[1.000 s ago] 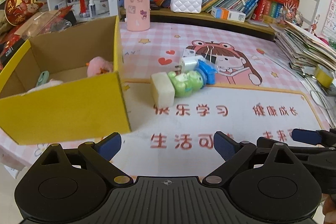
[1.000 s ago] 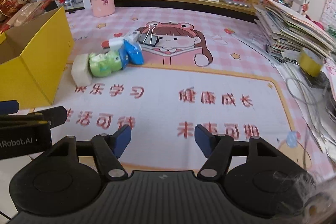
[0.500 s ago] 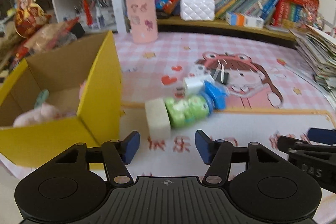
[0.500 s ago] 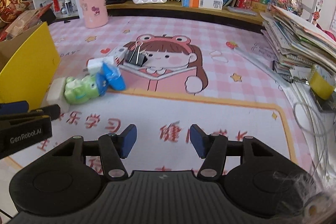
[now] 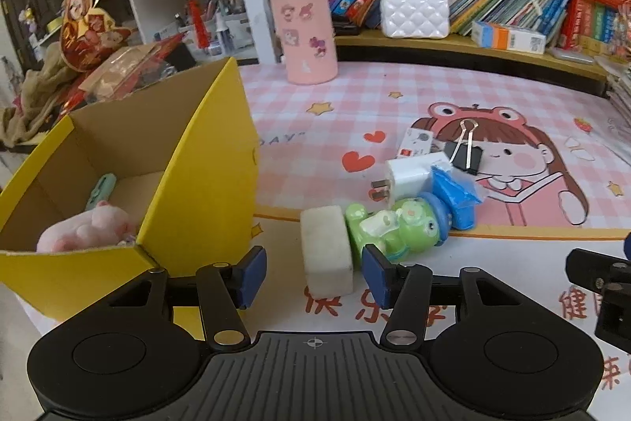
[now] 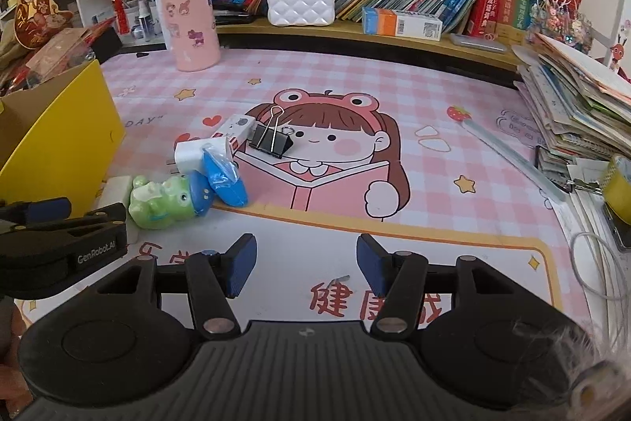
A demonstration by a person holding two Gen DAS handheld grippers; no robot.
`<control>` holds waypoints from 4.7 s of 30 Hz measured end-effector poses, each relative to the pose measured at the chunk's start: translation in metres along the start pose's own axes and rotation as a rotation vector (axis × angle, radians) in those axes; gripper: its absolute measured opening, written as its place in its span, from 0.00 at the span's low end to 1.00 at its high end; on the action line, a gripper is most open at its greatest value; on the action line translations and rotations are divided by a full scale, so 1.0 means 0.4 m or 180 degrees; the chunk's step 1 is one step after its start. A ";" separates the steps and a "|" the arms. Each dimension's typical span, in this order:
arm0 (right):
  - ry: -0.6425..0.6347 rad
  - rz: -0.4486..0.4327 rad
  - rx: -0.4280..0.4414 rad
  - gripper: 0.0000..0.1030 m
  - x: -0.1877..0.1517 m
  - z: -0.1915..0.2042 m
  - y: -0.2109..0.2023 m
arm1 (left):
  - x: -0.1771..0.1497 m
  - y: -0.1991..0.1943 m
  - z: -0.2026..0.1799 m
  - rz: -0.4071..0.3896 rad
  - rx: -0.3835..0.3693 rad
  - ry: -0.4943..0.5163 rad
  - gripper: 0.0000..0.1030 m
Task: Organize objects
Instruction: 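Grasp the white eraser block with the left gripper while the right grasps the blue bag, then lift the eraser and blue bag and carry them over the yellow box, then lower the eraser and blue bag into the box and open both grippers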
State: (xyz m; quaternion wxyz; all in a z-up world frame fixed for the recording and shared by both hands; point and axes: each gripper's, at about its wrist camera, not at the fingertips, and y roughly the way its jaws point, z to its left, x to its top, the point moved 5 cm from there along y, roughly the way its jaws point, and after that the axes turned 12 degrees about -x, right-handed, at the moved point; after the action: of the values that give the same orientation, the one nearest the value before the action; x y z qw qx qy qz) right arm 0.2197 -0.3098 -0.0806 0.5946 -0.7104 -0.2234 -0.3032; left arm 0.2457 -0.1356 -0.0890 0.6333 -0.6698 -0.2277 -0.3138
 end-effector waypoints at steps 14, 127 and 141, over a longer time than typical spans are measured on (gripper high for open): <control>-0.0094 0.0045 0.0009 0.53 0.002 -0.010 0.019 | -0.026 0.077 0.033 0.0036 -0.0011 -0.0661 0.38; -0.0199 -0.1047 0.0920 0.18 0.094 0.661 -0.439 | -0.030 -0.440 0.633 -0.1096 -0.0350 -0.0407 0.22; -0.0403 -0.0851 0.0976 0.18 0.220 0.701 -0.208 | 0.050 -0.206 0.598 -0.0630 -0.0214 -0.0380 0.22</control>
State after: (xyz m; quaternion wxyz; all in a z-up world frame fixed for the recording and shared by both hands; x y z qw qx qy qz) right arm 0.2728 -0.0227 0.0091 0.6350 -0.5933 -0.3960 -0.2967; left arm 0.2333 0.1074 -0.0171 0.5617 -0.6823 -0.3195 -0.3418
